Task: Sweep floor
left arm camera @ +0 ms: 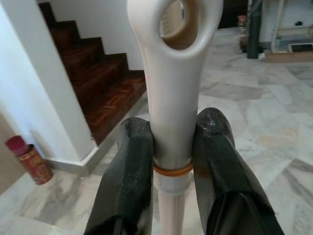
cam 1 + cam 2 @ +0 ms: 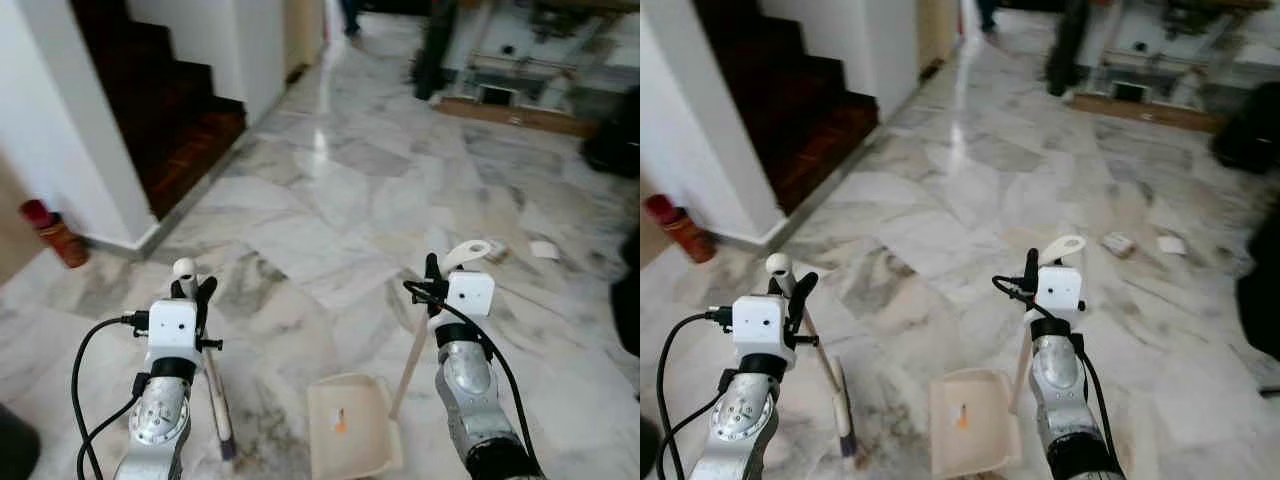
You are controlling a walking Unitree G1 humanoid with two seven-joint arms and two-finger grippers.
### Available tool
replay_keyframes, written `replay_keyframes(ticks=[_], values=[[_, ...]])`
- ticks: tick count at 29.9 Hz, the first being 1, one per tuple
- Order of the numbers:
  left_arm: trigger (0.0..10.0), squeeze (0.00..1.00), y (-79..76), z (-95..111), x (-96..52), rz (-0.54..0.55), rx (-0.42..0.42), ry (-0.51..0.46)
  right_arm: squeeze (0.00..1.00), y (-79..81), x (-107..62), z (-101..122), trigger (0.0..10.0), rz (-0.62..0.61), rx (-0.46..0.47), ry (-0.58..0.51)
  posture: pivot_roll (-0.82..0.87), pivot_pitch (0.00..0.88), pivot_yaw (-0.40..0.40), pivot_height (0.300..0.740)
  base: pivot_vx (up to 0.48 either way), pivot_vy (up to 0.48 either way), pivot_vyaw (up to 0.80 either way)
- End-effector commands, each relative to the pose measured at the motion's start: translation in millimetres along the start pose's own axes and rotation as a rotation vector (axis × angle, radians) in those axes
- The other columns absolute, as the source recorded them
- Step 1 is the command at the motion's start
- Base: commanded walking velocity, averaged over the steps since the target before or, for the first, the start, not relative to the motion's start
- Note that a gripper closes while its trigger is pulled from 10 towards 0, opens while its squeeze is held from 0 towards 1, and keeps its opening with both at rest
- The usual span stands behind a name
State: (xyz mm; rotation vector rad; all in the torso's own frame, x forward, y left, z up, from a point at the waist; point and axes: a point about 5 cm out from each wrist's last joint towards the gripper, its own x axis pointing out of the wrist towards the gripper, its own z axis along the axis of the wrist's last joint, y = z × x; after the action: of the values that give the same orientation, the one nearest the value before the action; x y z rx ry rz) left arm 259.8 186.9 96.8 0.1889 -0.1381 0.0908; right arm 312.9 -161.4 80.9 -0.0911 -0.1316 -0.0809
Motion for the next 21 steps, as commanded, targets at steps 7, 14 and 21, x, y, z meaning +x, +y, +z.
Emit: replay_keyframes(ticks=[7,14,21], values=[[10.0,0.0,4.2,8.1,2.4,0.029,0.0,-0.037,0.0,1.8,4.9,9.7,10.0,0.009,0.01,-0.04,0.09,0.096,-0.011,0.74,0.0,0.0,-0.8],[10.0,0.0,3.2,8.5,3.7,0.025,0.016,-0.042,0.0,0.0,5.8,11.0,10.0,0.004,0.007,-0.045,0.09,0.097,-0.011,0.74,0.0,-0.18,-0.8],[10.0,0.0,3.9,8.7,5.2,0.03,0.002,-0.041,0.0,-0.7,5.8,11.1,10.0,0.003,0.008,-0.044,0.09,0.1,-0.011,0.74,0.0,-0.05,-0.8]])
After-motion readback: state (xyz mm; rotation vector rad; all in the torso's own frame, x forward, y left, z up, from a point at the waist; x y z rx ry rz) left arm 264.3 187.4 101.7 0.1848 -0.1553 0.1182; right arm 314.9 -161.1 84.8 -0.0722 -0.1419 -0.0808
